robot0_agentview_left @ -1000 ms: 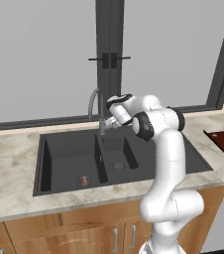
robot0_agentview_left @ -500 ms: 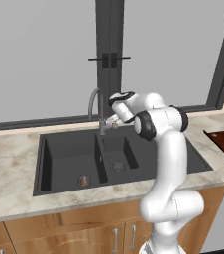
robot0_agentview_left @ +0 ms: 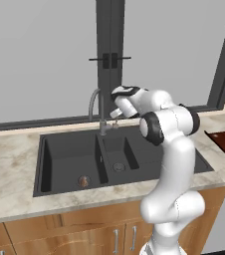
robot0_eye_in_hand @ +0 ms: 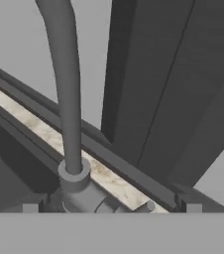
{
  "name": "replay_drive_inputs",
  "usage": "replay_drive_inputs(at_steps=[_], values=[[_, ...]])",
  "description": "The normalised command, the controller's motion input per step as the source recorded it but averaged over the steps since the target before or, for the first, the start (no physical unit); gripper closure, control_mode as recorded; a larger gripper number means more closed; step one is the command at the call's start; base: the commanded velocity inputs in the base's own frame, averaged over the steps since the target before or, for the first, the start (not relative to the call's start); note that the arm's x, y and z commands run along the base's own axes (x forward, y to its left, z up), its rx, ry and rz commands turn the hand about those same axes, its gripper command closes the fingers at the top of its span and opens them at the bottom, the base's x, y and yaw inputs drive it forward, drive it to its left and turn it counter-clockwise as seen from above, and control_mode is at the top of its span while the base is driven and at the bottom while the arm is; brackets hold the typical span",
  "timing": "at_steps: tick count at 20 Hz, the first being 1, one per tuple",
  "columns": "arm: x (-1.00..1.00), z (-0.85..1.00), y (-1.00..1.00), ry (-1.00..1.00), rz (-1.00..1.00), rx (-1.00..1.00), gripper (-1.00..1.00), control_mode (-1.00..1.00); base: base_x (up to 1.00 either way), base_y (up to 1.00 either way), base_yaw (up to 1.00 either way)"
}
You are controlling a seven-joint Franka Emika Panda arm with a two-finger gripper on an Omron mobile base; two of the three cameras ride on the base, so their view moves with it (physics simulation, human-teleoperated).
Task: Pick up all produce items and place them in the sink. Turn on the sink faucet to wash them. Then turn the sink off and put them in the tray.
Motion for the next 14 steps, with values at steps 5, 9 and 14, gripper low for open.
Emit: replay_drive_inputs(at_steps=[5,9,14], values=[[-0.74,0.47,0.0,-0.11,0.0,-0.06,-1.0,-1.0,0.0,0.0,0.0],[-0.87,0.42,0.0,-0.09,0.0,-0.07,-1.0,-1.0,0.0,0.0,0.0],[-0.92,0.42,0.0,-0.05,-0.01,-0.07,-1.0,-1.0,0.0,0.0,0.0]])
